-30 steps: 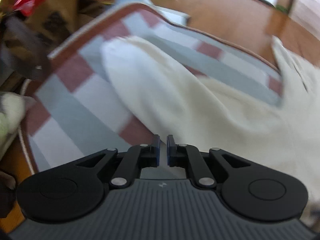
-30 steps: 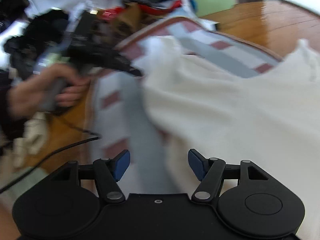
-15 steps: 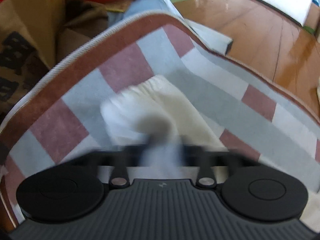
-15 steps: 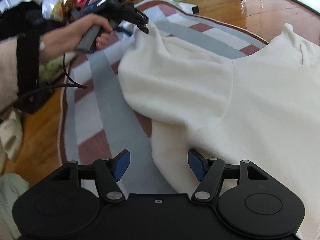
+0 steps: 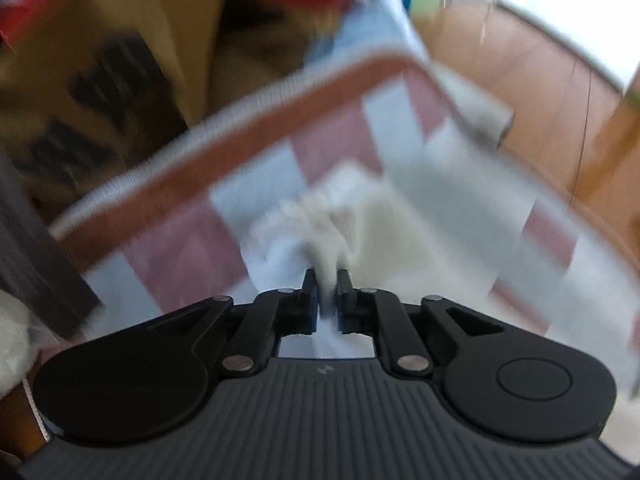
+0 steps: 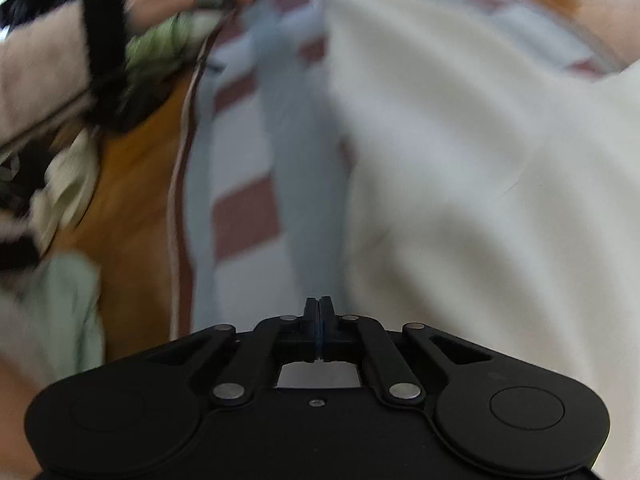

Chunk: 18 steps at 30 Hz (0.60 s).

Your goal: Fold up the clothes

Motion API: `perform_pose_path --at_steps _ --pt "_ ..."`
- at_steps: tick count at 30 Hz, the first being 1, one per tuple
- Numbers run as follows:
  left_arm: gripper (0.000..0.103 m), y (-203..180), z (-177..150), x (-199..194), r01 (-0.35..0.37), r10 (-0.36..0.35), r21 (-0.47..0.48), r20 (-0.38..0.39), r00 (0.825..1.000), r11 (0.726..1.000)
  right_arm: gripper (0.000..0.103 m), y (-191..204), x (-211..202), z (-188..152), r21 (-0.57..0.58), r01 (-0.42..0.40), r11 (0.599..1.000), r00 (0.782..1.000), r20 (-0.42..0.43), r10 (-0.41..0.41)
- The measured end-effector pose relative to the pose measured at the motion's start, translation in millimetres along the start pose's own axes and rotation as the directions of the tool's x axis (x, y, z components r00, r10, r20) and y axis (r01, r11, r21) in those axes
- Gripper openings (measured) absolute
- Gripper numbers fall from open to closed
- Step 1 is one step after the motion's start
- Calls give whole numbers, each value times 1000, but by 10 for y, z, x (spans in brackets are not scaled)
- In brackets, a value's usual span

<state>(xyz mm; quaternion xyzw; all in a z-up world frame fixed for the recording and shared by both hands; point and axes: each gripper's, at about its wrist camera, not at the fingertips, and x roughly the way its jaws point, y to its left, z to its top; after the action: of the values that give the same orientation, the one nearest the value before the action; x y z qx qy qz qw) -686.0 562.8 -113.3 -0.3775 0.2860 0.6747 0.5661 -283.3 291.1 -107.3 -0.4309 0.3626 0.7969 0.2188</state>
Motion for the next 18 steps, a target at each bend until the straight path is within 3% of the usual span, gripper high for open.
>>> perform_pose_path --at_steps 2,4,6,7,8,10,12,13,15,18 --pt "27 -3 -47 -23 -14 14 22 15 1000 1000 2 72 4 3 -46 11 999 1000 1 -11" --pt "31 2 -71 -62 -29 27 49 32 999 998 8 91 -112 87 -53 53 997 998 49 -50" --pt "33 21 -48 -131 -65 61 74 51 997 995 9 5 -341 194 -11 68 998 985 159 -65" --pt "35 36 -30 -199 -78 74 74 64 995 994 25 -75 -449 239 24 77 997 975 209 -81" --pt "35 37 -4 -295 -47 39 82 94 995 995 43 -169 -551 281 65 88 994 962 255 -101" --pt "35 36 49 -493 26 -42 104 154 987 994 48 -386 -680 341 145 142 979 935 304 -180" --pt "42 -78 96 -662 171 -211 211 184 960 962 48 -608 -765 423 208 211 955 912 309 -269" --pt "49 -187 130 -683 187 -233 263 156 960 946 48 -719 -795 475 233 251 940 899 303 -316" --pt "51 -393 216 -537 146 -181 307 85 980 940 48 -911 -837 577 278 293 915 877 303 -373" --pt "59 -616 343 -154 125 -116 323 -48 992 938 48 -1159 -822 710 355 274 894 867 312 -389"
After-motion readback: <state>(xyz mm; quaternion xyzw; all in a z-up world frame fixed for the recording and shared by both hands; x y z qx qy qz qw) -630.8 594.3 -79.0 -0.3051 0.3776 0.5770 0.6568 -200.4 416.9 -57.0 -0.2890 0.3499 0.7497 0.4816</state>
